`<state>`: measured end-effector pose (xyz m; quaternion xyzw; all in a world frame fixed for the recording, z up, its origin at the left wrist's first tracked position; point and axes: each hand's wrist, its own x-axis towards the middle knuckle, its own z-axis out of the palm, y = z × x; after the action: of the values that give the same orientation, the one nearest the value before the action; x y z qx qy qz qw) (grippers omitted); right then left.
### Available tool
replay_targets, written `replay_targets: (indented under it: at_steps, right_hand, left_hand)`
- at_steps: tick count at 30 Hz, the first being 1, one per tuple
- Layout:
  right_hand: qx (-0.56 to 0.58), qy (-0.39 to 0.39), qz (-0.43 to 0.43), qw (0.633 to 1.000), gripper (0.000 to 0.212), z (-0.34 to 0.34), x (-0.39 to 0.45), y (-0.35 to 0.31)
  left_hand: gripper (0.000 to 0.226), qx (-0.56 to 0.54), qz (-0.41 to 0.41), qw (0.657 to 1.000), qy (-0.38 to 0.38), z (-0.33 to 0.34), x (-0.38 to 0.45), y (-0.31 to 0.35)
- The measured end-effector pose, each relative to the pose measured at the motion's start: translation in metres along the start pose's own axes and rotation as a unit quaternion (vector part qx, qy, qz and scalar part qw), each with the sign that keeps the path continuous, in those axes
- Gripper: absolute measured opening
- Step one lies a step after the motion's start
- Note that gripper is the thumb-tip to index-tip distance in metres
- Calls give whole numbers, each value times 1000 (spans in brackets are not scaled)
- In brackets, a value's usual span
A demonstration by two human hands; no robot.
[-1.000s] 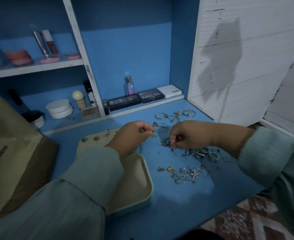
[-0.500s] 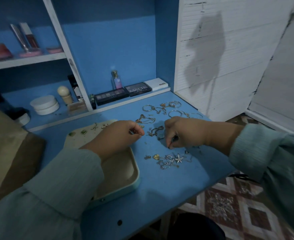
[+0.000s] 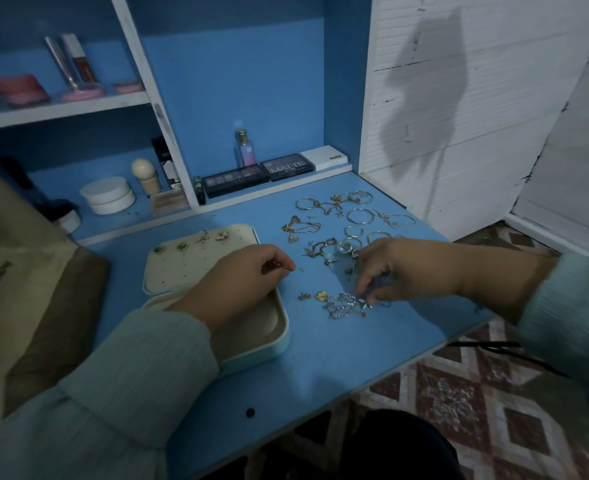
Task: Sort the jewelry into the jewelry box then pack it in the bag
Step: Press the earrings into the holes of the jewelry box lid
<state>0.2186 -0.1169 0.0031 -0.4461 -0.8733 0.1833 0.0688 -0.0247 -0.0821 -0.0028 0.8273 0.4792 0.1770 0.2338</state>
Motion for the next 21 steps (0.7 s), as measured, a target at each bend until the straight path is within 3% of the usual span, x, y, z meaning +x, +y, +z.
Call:
replay_targets:
  at_steps: [10,21]
  right_hand:
    - [39,33,121,991,11,-10,-4,0]
    - [11,28,147,989,19,3,13,-12]
  left_hand:
    - [21,-53,-15,998,2,1,-2,-2]
    - [21,-51,-14,999,2,0,-5,-1]
